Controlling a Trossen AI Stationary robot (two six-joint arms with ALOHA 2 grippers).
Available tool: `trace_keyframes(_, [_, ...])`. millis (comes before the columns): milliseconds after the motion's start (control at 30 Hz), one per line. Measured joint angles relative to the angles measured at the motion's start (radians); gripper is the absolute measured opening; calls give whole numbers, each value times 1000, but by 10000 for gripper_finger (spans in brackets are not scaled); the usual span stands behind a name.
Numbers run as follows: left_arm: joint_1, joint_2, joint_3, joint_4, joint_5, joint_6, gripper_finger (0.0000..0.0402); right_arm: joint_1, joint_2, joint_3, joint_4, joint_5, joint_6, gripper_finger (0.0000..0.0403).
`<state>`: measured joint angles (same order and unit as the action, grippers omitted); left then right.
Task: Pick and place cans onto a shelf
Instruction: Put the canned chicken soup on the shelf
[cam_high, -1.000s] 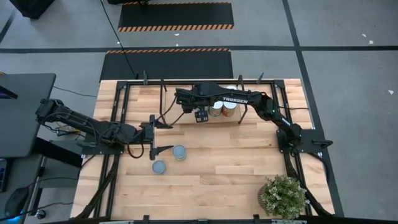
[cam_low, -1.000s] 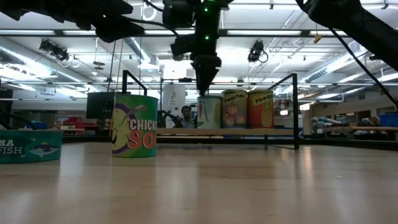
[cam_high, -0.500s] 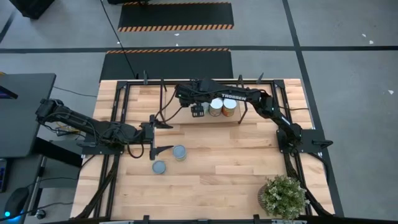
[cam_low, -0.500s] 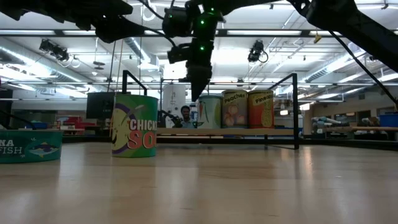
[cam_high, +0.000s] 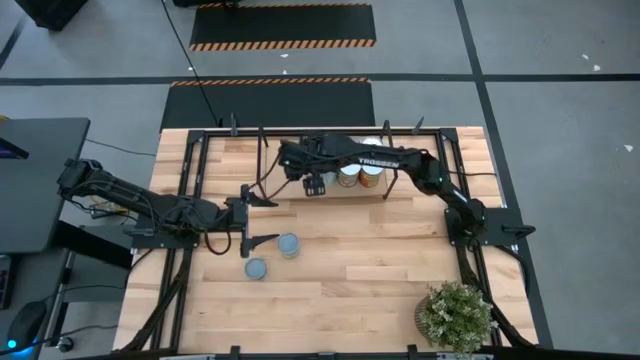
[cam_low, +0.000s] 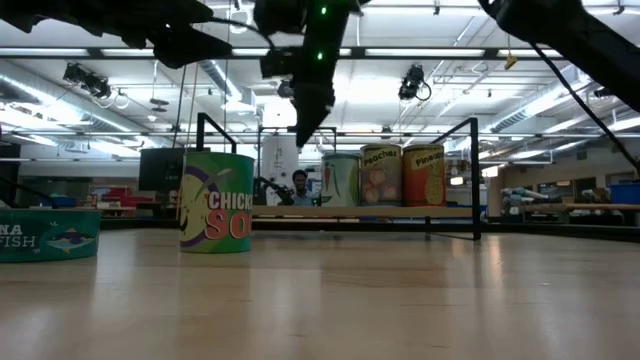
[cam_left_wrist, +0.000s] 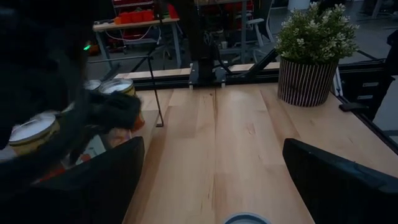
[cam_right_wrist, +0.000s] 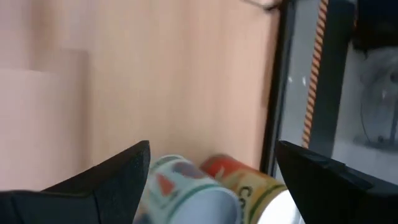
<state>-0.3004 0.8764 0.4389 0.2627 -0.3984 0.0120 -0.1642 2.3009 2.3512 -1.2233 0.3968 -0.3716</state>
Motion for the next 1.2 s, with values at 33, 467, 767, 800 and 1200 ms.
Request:
trace_keyframes(33, [0, 0, 0, -6, 3, 4, 389, 14, -9, 0, -7, -14, -5, 355])
trace_keyframes(467, [-33, -54, 0, -187, 49, -27, 389, 245, -53, -87, 40, -236, 197, 350])
trace_keyframes(767, [-89, -72, 0, -297, 50, -75, 389, 328, -51, -190, 160, -230, 216, 339])
trace_keyframes(800, [-91, -71, 0, -303, 50, -75, 389, 334, -51, -190, 165, -233, 216, 339])
trace_keyframes(1200, [-90, -71, 0, -320, 49, -85, 389, 362, -63, -425, 386, -210, 272, 338])
